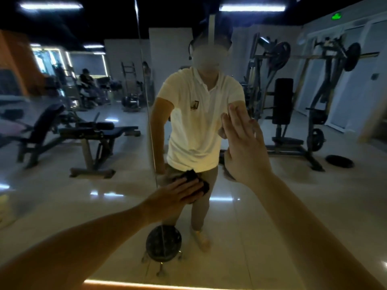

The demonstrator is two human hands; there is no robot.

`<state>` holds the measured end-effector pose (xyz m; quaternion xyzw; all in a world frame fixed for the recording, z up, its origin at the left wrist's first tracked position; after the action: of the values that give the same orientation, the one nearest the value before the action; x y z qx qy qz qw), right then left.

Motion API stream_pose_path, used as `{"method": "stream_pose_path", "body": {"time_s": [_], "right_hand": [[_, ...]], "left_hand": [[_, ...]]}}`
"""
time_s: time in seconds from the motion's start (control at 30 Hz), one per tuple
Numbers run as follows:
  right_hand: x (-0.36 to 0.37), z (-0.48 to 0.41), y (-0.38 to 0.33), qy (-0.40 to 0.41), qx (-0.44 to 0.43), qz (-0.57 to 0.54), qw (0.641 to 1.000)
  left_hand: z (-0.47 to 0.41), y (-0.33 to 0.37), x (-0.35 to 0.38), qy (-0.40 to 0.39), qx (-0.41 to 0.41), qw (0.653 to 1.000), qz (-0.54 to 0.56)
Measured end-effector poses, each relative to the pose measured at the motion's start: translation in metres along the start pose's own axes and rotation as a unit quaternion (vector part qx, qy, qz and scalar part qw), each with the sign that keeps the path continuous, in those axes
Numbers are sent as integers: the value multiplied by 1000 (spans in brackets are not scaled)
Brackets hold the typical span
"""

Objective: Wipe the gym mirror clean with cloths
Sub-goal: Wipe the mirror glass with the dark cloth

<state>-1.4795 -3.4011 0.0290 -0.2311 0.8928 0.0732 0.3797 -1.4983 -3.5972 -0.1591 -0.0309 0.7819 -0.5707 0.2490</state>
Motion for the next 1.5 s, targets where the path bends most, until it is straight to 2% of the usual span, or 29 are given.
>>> {"method": "stream_pose_path", "body": {"time_s": [0.1, 0.2, 0.3, 0.43, 0.5, 0.53, 0.6, 0.67, 0.73, 0.8, 0.87, 0.93, 1.0, 1.07, 1.13, 1.2, 1.23, 1.33, 1.37, 1.43, 1.5], "right_hand": [[1, 2, -2, -4, 2, 15, 1000], [3, 3, -5, -12, 12, 39, 999], [8, 3, -6, -16, 30, 28, 999], [11, 2, -16, -2, 60, -13, 998], [13, 1, -21, 4, 84, -6, 996], [13, 0, -22, 4, 94, -5, 996], [13, -1, -24, -9, 113, -9, 994], [8, -1, -27, -26, 118, -12, 993], [0, -2, -30, -48, 116, 11, 992], [-11, -4, -30, -55, 109, 26, 992], [-25, -10, -27, -39, 95, 18, 995], [-40, -18, -20, 8, 82, -6, 997], [-52, -29, -11, 54, 72, -24, 996], [-64, -42, -5, 97, 48, -25, 994], [-77, -52, 1, 145, 14, -24, 989], [-91, -60, 14, 194, -6, -20, 981], [-97, -63, 22, 216, -5, -19, 976], [-109, -76, 40, 245, 14, -13, 969], [-110, -80, 43, 241, 10, -7, 970], [-107, -86, 47, 229, -4, 7, 973], [-100, -91, 49, 215, -5, 18, 976]], "left_hand": [[7, 26, 11, -22, 58, 998, 2], [-3, -6, 9, 10, 43, 998, -53], [-26, -90, -17, 61, -89, 994, 19], [-39, -217, -64, 171, -320, 930, 58], [-39, -240, -71, 198, -383, 899, 83], [-40, -235, -68, 193, -388, 897, 91], [-50, -192, -55, 156, -323, 929, 94], [-54, -130, -37, 115, -178, 974, 79], [-47, -97, -25, 88, -74, 992, 50], [-47, -110, -28, 93, -71, 992, 48], [-56, -154, -44, 104, -136, 985, 35], [-68, -223, -67, 142, -232, 962, 9], [-72, -295, -95, 192, -330, 924, 17], [-70, -350, -111, 195, -432, 880, 35], [-72, -367, -116, 190, -519, 832, 51], [-88, -342, -117, 208, -549, 805, 91], [-102, -318, -117, 209, -525, 818, 103], [-144, -239, -112, 163, -350, 921, 60], [-146, -230, -109, 155, -312, 936, 44], [-137, -243, -107, 155, -309, 938, 25], [-115, -283, -109, 156, -384, 909, 41]]}}
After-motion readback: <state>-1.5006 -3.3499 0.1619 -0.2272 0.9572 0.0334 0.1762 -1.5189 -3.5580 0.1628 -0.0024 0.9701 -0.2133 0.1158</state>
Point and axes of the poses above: each hand's wrist, its own z-axis away from the middle knuckle, its own x-axis out of the palm, y = z × x, the point moved 6 cm from there along -z, towards the middle knuckle, and after that the axes turned 11 degrees about -z, right-handed, at the moved point
